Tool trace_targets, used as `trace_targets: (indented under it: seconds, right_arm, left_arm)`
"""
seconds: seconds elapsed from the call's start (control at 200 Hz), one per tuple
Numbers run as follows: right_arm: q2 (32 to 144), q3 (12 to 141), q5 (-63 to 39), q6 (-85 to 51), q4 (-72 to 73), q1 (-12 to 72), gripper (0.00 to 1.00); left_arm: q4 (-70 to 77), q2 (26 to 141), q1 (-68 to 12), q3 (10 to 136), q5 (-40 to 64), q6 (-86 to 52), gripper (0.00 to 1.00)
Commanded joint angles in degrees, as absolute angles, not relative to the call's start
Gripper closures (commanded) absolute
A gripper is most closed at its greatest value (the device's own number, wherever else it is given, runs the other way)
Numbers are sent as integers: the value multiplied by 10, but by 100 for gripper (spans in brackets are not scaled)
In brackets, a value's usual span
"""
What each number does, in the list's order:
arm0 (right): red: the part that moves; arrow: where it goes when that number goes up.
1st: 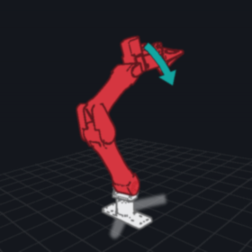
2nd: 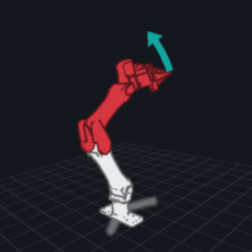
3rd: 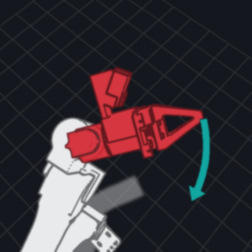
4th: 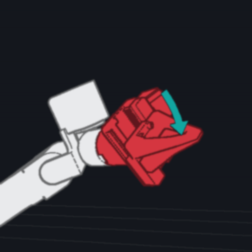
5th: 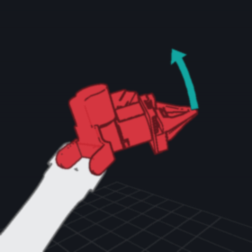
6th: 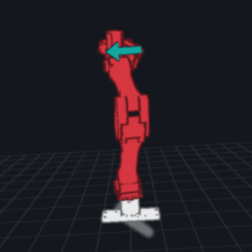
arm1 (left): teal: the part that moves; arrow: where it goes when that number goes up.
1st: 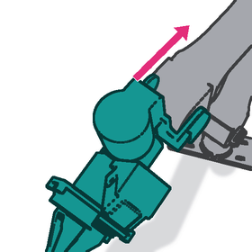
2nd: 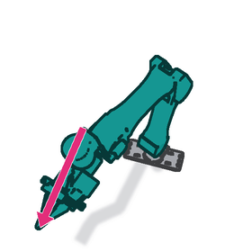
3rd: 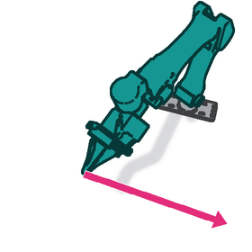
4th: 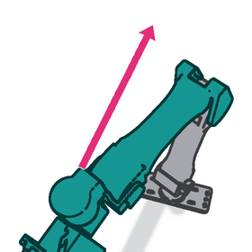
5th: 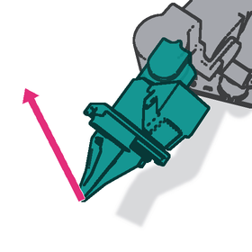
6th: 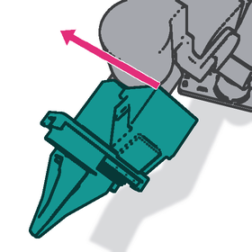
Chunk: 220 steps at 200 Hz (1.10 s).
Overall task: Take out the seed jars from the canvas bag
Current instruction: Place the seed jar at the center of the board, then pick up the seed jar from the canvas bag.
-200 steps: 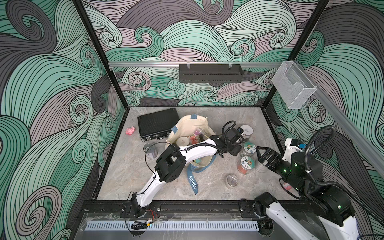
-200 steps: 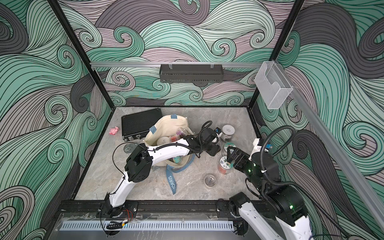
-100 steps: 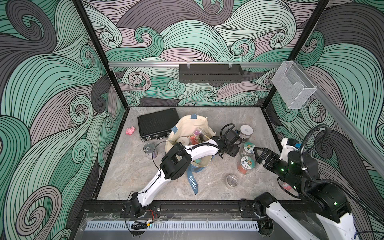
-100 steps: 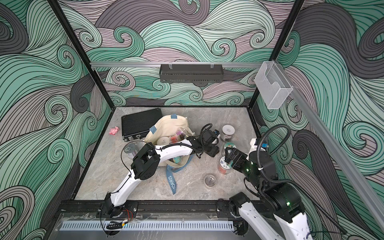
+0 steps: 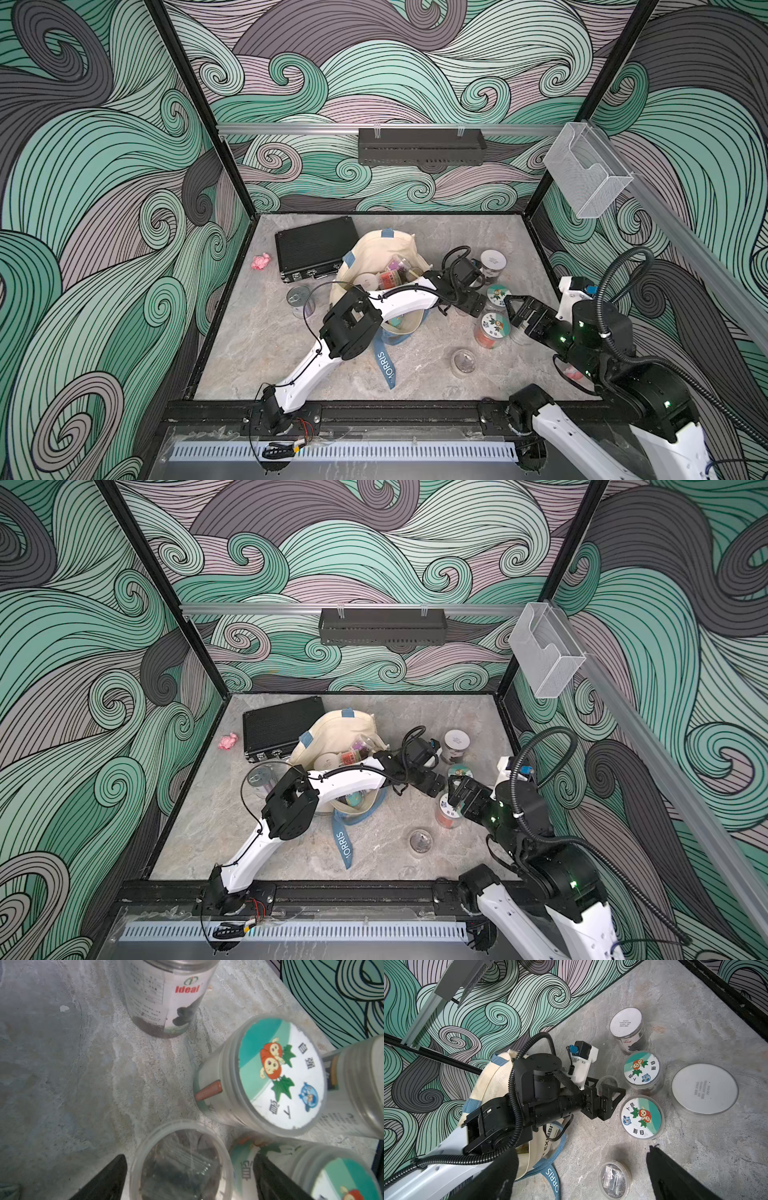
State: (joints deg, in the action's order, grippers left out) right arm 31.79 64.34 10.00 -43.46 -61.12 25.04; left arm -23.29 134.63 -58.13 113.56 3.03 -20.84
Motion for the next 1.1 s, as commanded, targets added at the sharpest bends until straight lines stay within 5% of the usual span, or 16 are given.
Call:
trace_targets:
  seconds: [0.0,0.315,0.791,1.096]
  right_arm:
    - [323,646,93,-424,-616,248,1]
    - [326,664,72,-394,-593,248,1]
    - [441,644,-167,-377,-446,258,1]
    - [620,759,-49,-300,-465,427,1]
  left_arm:
    - [-259,1272,-578,1163,47,-231,4]
    - [-322,1117,-580,1140,43,-220,1]
    - [-446,774,-471,908,-105,-134,1]
    - [-478,714,-293,804,-38,-125,1]
